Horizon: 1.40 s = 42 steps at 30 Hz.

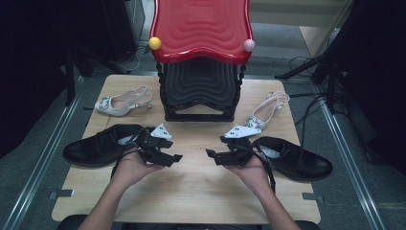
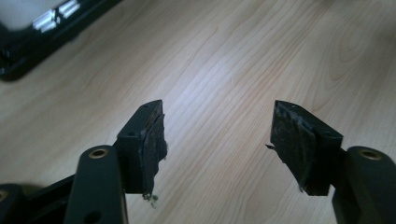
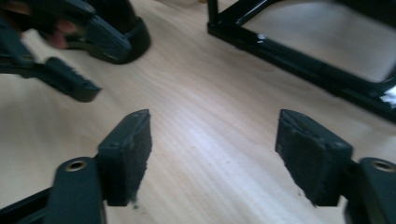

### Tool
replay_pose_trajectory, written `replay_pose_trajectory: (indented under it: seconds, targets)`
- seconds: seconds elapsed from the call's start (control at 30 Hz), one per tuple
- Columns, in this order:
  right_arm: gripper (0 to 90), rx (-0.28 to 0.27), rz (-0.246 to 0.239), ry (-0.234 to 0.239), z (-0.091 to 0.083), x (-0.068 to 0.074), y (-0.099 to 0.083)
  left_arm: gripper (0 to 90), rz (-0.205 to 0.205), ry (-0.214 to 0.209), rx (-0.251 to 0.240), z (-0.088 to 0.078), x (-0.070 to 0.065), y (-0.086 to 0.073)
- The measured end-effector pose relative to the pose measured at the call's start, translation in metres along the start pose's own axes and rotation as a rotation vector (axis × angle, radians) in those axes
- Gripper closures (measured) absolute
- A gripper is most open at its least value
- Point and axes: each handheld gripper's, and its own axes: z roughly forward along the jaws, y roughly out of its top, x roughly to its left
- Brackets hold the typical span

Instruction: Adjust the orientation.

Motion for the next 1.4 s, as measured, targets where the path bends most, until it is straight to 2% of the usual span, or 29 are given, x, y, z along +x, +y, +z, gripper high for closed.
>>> replay_pose_trajectory:
  seconds: [0.03, 0.07, 0.1, 0.17, 0.2, 0.23, 0.33, 0.37, 0.4, 0.53, 0.63, 0.7, 0.77, 0.83, 1.0, 1.27, 1.33, 1.4]
  targets:
    - [31.5, 0.008, 0.018, 0.026, 0.000, -0.002, -0.002, 39.0, -0.004, 0.001, 0.004, 0.000, 0.000, -0.001]
    - [31.5, 0.008, 0.018, 0.026, 0.000, -0.002, -0.002, 39.7, -0.004, 0.001, 0.004, 0.000, 0.000, -0.001]
    - [33.0, 0.040, 0.025, 0.050, 0.001, -0.003, -0.004, 41.5, -0.003, 0.002, -0.002, -0.001, 0.001, -0.001]
    - [34.9, 0.070, -0.013, -0.007, -0.001, -0.001, -0.007, 45.6, 0.001, -0.021, -0.029, -0.007, 0.001, -0.001]
    - [34.9, 0.066, -0.028, -0.033, -0.003, 0.000, -0.008, 46.3, -0.001, -0.025, -0.039, -0.008, 0.001, -0.002]
    - [35.8, 0.060, -0.039, -0.038, -0.006, 0.001, -0.008, 47.5, -0.001, -0.025, -0.039, -0.008, 0.001, -0.002]
    - [37.5, 0.039, -0.033, -0.014, -0.010, 0.002, -0.008, 48.3, -0.002, -0.025, -0.046, -0.013, 0.003, -0.003]
    - [38.4, 0.015, -0.041, -0.004, -0.013, 0.004, -0.009, 47.6, -0.032, -0.028, -0.049, -0.016, 0.006, -0.003]
    - [38.4, 0.015, -0.044, 0.000, -0.013, 0.005, -0.010, 46.0, -0.043, -0.033, -0.041, -0.018, 0.007, -0.002]
    - [38.2, 0.031, -0.057, 0.010, -0.010, 0.008, -0.012, 43.4, -0.050, -0.037, -0.028, -0.021, 0.011, -0.002]
    - [38.7, 0.066, -0.049, 0.043, -0.006, 0.009, -0.014, 42.9, -0.061, -0.023, -0.043, -0.027, 0.014, -0.002]
    - [38.9, 0.081, -0.068, 0.044, -0.003, 0.009, -0.015, 42.9, -0.068, -0.020, -0.040, -0.031, 0.015, -0.002]
    - [41.3, 0.102, -0.086, 0.038, -0.001, 0.010, -0.016, 43.3, -0.079, -0.007, -0.040, -0.036, 0.017, -0.003]
    - [43.5, 0.112, -0.081, 0.044, 0.000, 0.010, -0.015, 44.4, -0.087, 0.002, -0.049, -0.042, 0.019, -0.005]
    - [42.6, 0.096, -0.073, 0.061, 0.001, 0.010, -0.014, 45.7, -0.134, 0.049, -0.050, -0.059, 0.029, -0.010]
    - [42.1, 0.125, -0.072, 0.085, 0.010, 0.012, -0.010, 45.4, -0.193, 0.122, -0.073, -0.080, 0.040, -0.021]
    - [41.8, 0.129, -0.081, 0.087, 0.012, 0.013, -0.009, 44.9, -0.199, 0.157, -0.064, -0.084, 0.044, -0.024]
    - [41.7, 0.135, -0.082, 0.090, 0.013, 0.013, -0.008, 45.0, -0.226, 0.175, -0.057, -0.086, 0.051, -0.028]
